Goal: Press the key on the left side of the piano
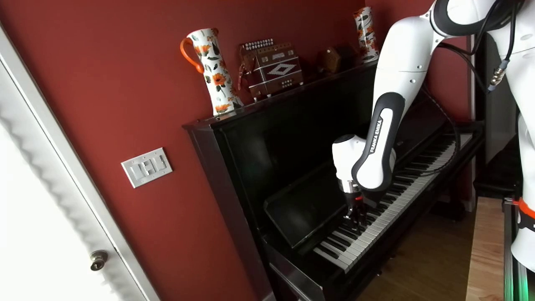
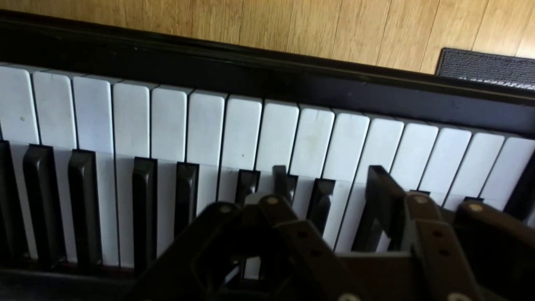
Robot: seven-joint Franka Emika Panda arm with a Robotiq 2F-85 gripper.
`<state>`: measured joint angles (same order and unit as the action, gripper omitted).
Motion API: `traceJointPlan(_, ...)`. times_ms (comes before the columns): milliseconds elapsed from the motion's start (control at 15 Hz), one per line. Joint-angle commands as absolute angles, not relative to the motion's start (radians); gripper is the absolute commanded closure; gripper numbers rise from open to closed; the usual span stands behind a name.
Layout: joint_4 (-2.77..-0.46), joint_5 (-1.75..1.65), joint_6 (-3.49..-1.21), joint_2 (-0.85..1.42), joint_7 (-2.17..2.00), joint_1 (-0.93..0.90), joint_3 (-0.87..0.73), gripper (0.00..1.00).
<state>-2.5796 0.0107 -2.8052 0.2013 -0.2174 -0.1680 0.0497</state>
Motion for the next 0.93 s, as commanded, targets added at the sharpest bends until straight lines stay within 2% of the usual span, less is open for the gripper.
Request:
traceJointPlan(0,-2.615,0.016,-2.708,0.1,-0.221,-0.162,0.066,0.16)
traceJointPlan(133,-2.618,-0.016,-2.647,0.049,-0.261,-0.168,0.059,0.01)
traceJointPlan(867,-2.601,-0.109,-2.302,-0.278,-0.456,-0.144,0.164,0.0)
